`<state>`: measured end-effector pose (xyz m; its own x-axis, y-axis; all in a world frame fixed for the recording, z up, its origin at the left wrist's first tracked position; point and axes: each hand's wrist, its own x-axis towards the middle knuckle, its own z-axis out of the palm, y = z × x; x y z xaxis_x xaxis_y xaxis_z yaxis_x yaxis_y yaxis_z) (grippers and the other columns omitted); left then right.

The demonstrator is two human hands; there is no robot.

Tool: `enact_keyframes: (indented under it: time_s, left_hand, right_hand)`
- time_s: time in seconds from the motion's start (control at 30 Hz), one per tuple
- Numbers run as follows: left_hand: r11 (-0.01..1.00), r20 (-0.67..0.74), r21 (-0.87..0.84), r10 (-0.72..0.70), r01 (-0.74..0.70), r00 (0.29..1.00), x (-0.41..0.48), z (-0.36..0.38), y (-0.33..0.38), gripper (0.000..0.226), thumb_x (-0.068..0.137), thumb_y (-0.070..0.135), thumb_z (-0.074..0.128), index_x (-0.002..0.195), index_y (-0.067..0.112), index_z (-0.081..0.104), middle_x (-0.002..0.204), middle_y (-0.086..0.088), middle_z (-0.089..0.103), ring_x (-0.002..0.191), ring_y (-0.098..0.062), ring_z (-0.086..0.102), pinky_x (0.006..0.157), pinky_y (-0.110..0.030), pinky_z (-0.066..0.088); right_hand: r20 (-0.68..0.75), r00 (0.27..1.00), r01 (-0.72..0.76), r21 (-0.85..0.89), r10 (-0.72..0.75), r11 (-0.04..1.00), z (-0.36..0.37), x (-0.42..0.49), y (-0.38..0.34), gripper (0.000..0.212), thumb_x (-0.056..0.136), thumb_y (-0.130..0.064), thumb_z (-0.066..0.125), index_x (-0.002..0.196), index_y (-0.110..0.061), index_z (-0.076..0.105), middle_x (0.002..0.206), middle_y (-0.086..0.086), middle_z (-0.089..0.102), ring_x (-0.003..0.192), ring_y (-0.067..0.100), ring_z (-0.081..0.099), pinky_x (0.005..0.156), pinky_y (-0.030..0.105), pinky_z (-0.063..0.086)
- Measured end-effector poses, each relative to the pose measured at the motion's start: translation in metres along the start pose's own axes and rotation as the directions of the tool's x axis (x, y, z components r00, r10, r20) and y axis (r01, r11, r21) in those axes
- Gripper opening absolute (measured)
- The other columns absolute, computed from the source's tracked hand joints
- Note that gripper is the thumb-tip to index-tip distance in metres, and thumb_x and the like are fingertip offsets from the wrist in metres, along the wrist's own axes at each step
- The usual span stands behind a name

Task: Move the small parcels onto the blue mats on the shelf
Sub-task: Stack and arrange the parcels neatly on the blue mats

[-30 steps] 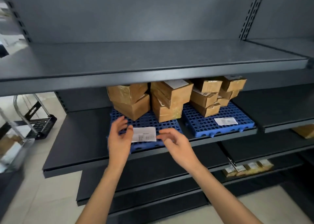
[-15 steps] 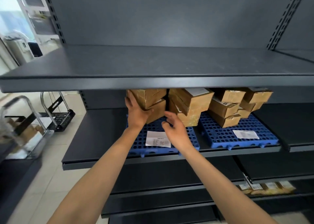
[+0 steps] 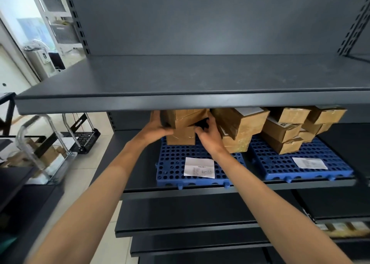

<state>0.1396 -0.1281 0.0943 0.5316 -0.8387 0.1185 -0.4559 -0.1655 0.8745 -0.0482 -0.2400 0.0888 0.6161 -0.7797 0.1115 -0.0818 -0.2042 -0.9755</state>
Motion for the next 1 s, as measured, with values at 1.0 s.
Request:
enact_keyframes:
  time_s: [1.0]
  left_hand:
    - [0.994, -0.323, -0.09, 0.023, -0.055, 0.946, -0.006, 0.051, -0.002, 0.067, 0.085, 0.02, 0.074, 0.138, 0.008, 0.035, 0.129, -0.006, 0.057, 0.116, -0.019, 0.057, 0.097, -0.034, 0.049]
  right_hand:
    - [0.119, 0.99, 0.106, -0.305, -0.072, 0.947, 0.005, 0.039, -0.004, 0.053, 0.101, -0.027, 0.048, 0.151, -0.024, 0.03, 0.138, 0.009, 0.055, 0.125, 0.028, 0.054, 0.101, 0.047, 0.048]
